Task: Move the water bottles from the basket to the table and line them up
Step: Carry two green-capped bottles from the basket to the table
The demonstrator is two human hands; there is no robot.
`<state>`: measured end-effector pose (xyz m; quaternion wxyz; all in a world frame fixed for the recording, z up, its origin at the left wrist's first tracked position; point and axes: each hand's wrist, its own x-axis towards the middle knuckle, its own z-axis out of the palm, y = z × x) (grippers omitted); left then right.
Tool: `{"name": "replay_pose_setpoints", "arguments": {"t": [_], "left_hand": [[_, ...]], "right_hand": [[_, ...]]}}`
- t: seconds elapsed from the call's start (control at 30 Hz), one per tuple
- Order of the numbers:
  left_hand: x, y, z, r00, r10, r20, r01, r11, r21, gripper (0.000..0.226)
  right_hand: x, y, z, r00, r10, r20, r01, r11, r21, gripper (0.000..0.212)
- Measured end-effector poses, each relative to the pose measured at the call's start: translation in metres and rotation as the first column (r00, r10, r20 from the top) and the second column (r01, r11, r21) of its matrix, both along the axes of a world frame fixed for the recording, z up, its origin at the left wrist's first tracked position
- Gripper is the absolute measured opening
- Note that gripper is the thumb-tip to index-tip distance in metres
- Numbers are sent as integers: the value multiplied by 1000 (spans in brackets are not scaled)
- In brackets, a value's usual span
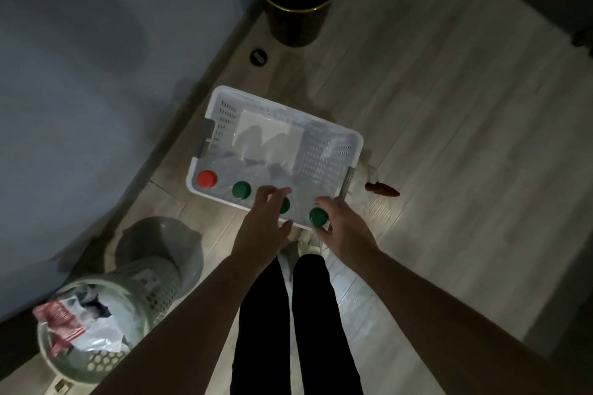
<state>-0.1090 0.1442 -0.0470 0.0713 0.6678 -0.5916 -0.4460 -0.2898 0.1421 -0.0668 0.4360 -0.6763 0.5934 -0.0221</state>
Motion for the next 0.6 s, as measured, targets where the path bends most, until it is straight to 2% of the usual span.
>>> {"name": "replay_pose_setpoints", "arguments": {"t": [0.1, 0.17, 0.4, 0.6], "left_hand": [[0, -9, -7, 998, 16, 54, -15, 999, -28, 40], [1, -18, -8, 997, 21, 76, -19, 999, -31, 30], [12, -62, 2, 997, -4, 74, 12, 994, -110, 21], [24, -91, -11, 997, -34, 63, 46, 982, -185, 24]], "right_hand": [[6, 1, -7, 994, 101, -49, -106, 988, -115, 44], [8, -5, -6, 994, 95, -52, -101, 986, -131, 39], [11, -46, -1, 990, -127, 64, 136, 978, -159, 32], [15, -71, -14, 953, -285, 103, 295, 951, -93, 30]]}}
